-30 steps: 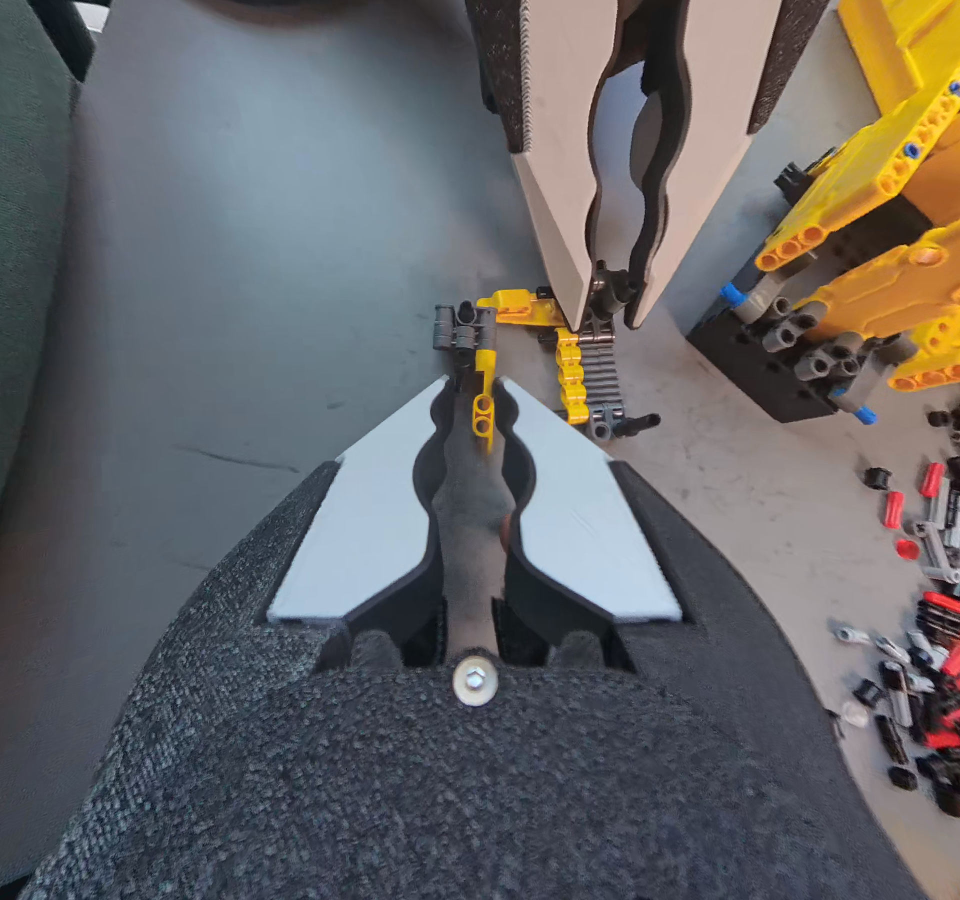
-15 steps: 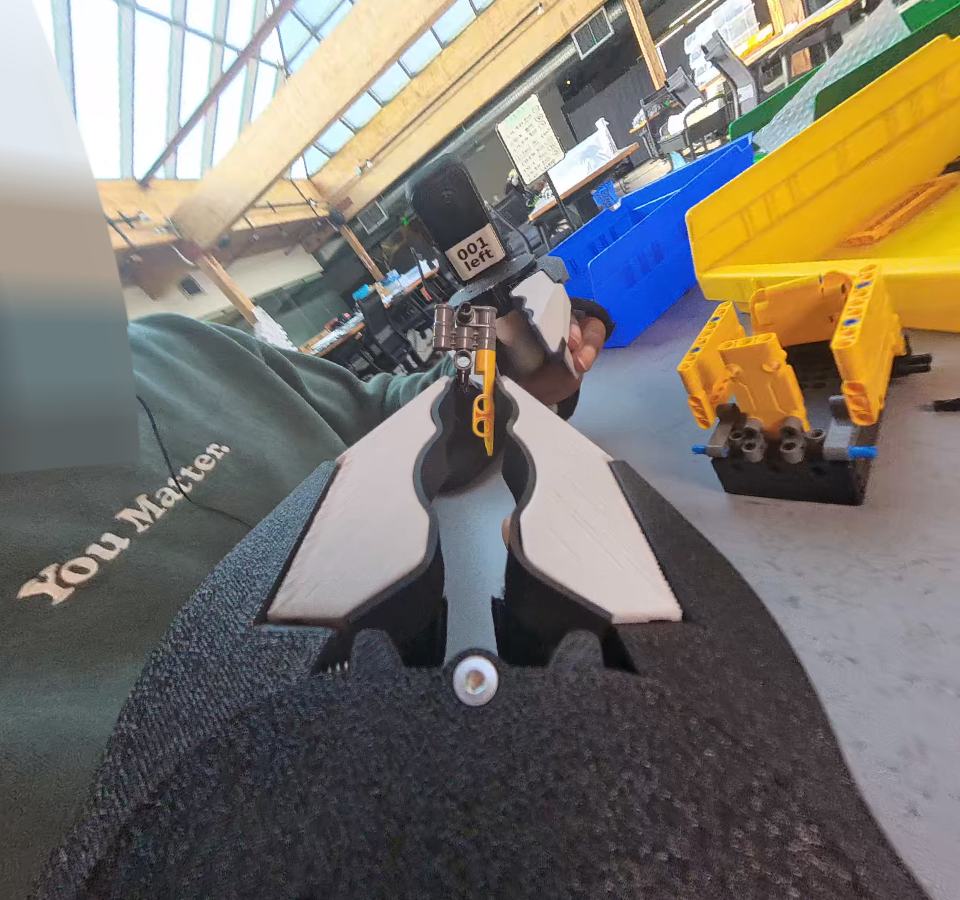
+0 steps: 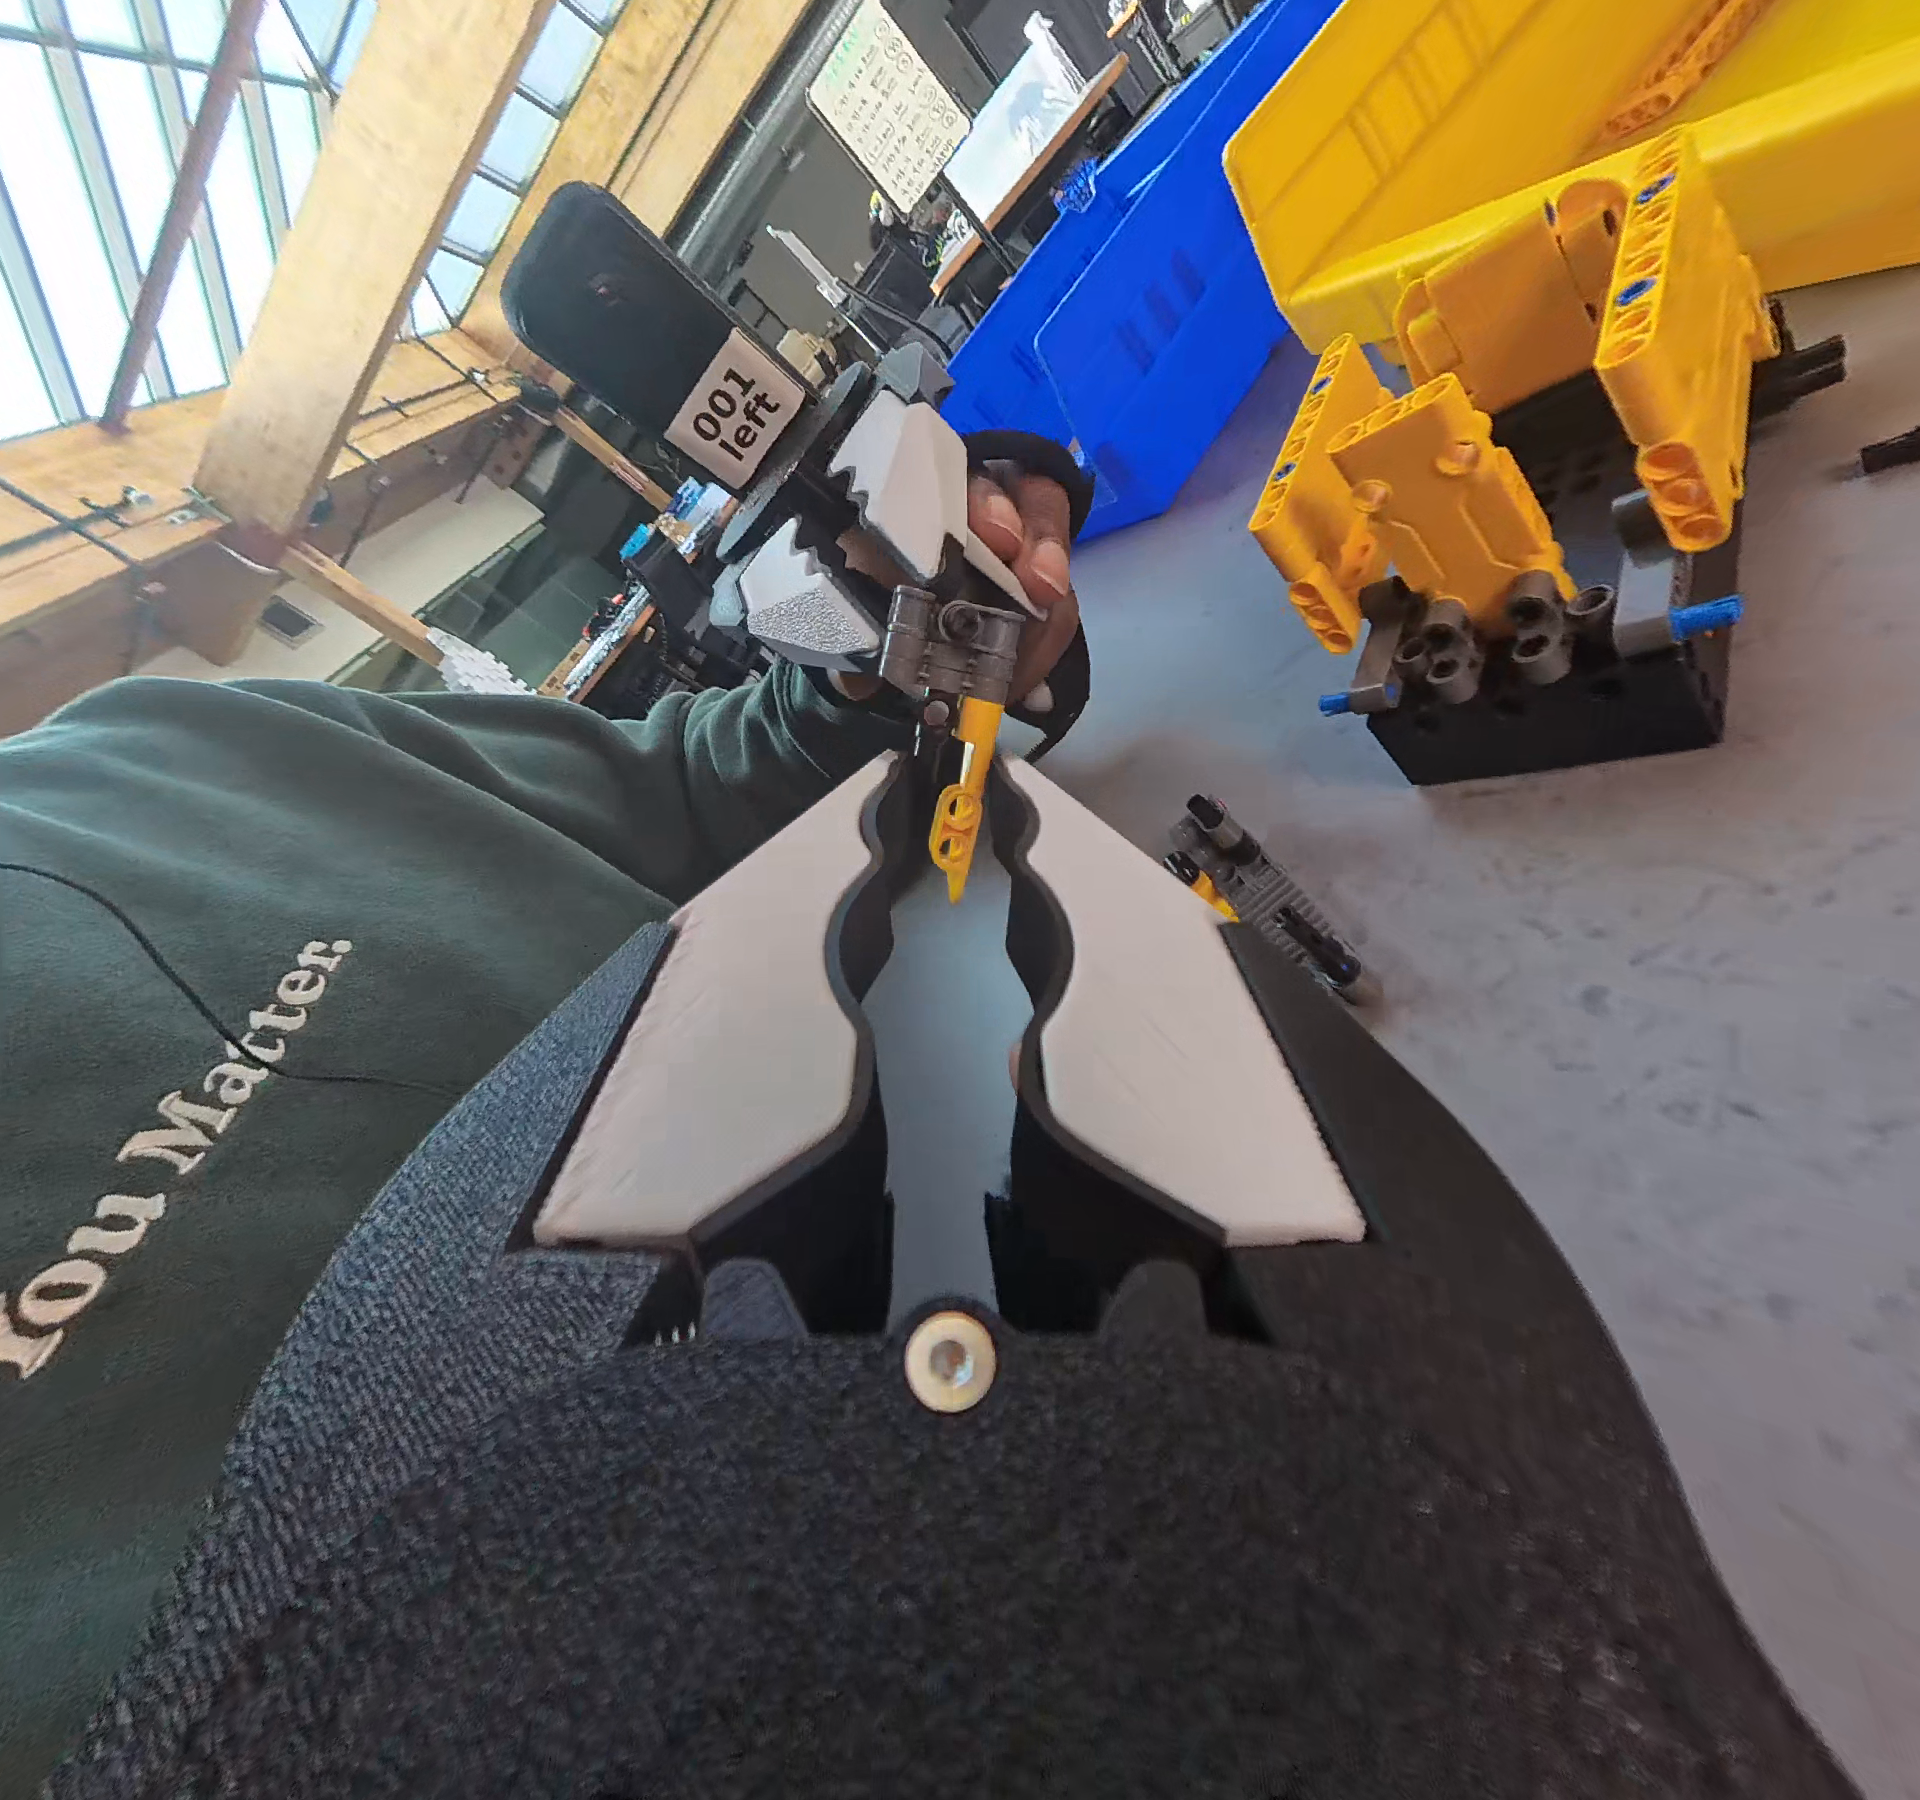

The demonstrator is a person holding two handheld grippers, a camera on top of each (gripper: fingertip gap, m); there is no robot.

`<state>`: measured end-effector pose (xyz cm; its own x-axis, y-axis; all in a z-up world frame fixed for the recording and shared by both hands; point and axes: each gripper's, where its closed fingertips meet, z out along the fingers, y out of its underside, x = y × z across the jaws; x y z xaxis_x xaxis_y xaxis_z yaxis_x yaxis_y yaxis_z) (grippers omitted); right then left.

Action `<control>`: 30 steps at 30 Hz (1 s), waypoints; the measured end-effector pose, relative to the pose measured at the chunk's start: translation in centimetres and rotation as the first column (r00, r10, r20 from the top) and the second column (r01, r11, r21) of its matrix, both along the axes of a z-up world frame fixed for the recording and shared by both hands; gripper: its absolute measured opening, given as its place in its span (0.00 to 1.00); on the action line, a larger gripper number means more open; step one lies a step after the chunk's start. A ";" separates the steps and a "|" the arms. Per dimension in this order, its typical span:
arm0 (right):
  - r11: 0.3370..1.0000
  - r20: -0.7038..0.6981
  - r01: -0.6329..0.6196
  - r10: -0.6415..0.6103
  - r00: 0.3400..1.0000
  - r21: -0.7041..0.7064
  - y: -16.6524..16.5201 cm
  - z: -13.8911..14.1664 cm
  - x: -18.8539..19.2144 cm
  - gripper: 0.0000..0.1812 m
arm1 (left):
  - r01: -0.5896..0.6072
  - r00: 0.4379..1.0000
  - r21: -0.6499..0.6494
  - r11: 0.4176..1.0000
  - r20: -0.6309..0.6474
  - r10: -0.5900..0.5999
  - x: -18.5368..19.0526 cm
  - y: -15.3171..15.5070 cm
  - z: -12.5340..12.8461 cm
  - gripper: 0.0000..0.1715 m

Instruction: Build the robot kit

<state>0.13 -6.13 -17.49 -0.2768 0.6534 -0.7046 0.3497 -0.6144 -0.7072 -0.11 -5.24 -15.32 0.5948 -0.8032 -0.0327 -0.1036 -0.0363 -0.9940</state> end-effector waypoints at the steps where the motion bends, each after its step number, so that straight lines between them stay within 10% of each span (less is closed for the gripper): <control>1: 0.999 0.000 -0.009 0.009 1.000 0.048 0.0 -0.1 0.2 0.08 | 0.006 1.000 -0.013 1.000 0.001 -0.006 0.0 0.0 -0.2 0.05; 6: 0.896 -0.055 0.066 -0.047 0.997 0.440 2.0 0.1 1.0 0.13 | 0.065 0.997 -0.112 0.992 0.038 -0.061 0.1 0.4 -1.3 0.05; 14: 0.717 -0.064 0.065 -0.029 0.998 0.694 2.4 -1.2 1.3 0.14 | 0.180 0.983 -0.215 0.960 0.013 -0.181 1.5 0.8 -3.3 0.05; 30: 0.598 -0.012 -0.083 0.153 0.988 0.797 1.6 -1.7 1.3 0.14 | 0.190 0.980 -0.237 0.953 -0.012 -0.198 1.5 0.5 -4.0 0.05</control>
<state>1.47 -4.52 -19.17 -0.4185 0.9028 0.0989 0.3051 0.2424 -0.9209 1.34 -4.78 -19.29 0.4288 -0.8906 0.1514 -0.1661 -0.2425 -0.9558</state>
